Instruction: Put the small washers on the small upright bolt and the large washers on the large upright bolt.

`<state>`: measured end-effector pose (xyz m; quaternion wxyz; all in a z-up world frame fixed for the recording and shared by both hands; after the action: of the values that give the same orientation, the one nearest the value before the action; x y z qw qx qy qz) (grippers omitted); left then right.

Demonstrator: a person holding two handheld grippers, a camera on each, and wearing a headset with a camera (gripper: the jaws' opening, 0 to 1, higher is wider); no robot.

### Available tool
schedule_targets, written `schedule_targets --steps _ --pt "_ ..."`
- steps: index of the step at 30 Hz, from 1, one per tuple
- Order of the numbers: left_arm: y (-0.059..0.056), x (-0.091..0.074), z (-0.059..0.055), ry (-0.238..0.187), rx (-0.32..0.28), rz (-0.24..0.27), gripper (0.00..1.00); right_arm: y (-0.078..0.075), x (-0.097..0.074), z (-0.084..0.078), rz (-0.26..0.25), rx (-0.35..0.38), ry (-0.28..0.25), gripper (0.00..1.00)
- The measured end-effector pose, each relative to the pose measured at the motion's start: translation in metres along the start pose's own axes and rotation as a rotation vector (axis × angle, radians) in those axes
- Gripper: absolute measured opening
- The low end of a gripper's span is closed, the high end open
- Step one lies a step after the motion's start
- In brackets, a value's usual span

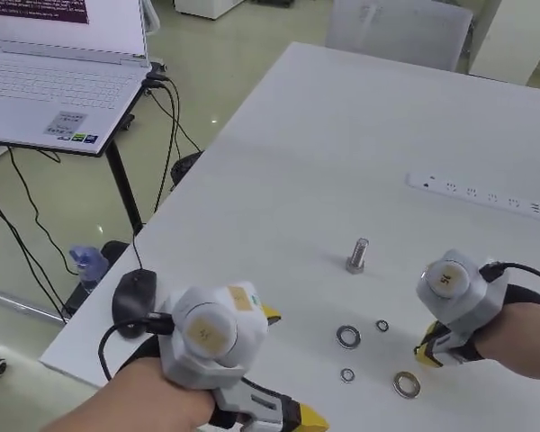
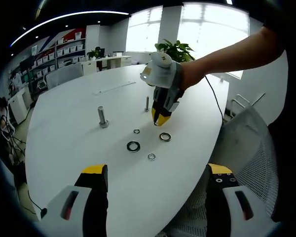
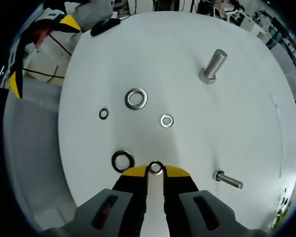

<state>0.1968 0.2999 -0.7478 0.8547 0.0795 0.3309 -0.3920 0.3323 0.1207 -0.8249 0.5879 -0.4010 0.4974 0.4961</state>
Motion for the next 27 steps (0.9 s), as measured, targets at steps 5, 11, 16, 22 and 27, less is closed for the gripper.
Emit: schedule_targets --steps 5,11,16,22,27 --pt "0.001 0.000 -0.003 0.006 0.002 0.004 0.81 -0.005 -0.006 -0.013 -0.005 0.011 0.007 0.12" --pt "-0.001 0.001 -0.005 0.009 0.008 0.008 0.84 -0.010 -0.018 -0.027 -0.016 0.037 0.002 0.12" --pt "-0.001 0.003 -0.005 0.011 0.014 0.013 0.85 -0.016 -0.026 -0.037 -0.028 0.049 -0.003 0.12" --pt "0.001 0.003 -0.006 0.015 0.021 0.021 0.86 -0.023 -0.036 -0.047 -0.040 0.066 -0.013 0.12" --pt "0.002 0.001 -0.007 0.021 0.018 0.026 0.86 -0.033 -0.042 -0.050 -0.049 0.064 -0.009 0.12"
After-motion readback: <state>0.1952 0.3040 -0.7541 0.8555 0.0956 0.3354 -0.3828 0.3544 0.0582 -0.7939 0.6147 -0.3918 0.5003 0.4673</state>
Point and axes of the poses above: the centre of the closed fingertips' face, and the gripper's own axes: x roughly forward along the fingers, y roughly to its left, z roughly out of its top, the point moved 4 cm from there along -x, roughly backward along the fingers, and after that the axes turned 2 degrees about y, right-handed, at the moved point
